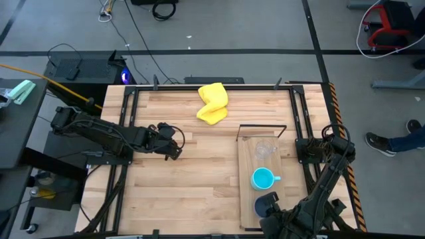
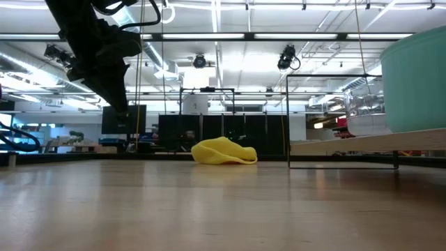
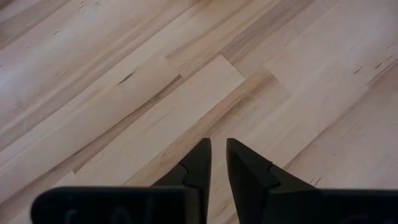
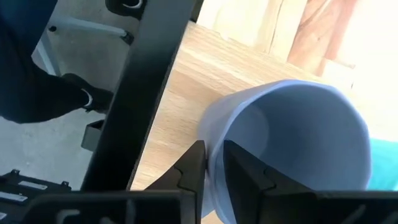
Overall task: Stack small to large cups/mugs on shelf
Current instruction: Put the purple mug on the shelf
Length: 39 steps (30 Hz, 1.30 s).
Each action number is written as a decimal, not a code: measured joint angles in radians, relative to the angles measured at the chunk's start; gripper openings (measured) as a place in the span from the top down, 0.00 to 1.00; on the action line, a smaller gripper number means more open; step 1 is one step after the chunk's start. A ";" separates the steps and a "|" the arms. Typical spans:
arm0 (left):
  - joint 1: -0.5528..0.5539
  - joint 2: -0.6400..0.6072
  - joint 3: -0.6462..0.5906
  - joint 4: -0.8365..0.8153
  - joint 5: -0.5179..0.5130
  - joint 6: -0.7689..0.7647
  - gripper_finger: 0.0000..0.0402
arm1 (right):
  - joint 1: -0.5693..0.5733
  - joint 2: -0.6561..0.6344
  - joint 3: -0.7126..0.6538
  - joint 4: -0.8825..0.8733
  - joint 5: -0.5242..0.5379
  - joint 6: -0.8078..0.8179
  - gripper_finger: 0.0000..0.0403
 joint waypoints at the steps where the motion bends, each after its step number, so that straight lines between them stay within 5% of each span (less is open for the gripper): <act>1: 0.000 0.000 0.000 0.001 0.000 0.000 0.86 | 0.000 -0.002 0.000 -0.001 0.007 0.003 0.84; 8: -0.001 0.000 0.000 0.049 0.000 0.017 0.85 | 0.002 -0.043 0.005 -0.009 0.039 0.062 0.84; 18: -0.076 0.000 0.000 0.338 0.001 0.179 0.86 | 0.028 -0.179 0.006 -0.171 0.172 0.339 0.87; 24: -0.149 0.042 0.000 0.453 0.000 0.211 0.86 | 0.137 -0.226 0.006 -0.308 0.239 0.603 0.98; 29: -0.183 0.119 -0.001 0.557 0.002 0.248 0.85 | 0.250 -0.204 0.006 -0.373 0.287 0.849 0.98; 35: -0.187 0.191 -0.001 0.716 0.011 0.276 0.86 | 0.335 -0.165 0.004 -0.372 0.320 1.005 0.98; 39: -0.192 0.256 0.000 0.946 0.109 0.346 0.87 | 0.348 -0.139 0.003 -0.371 0.348 1.030 0.99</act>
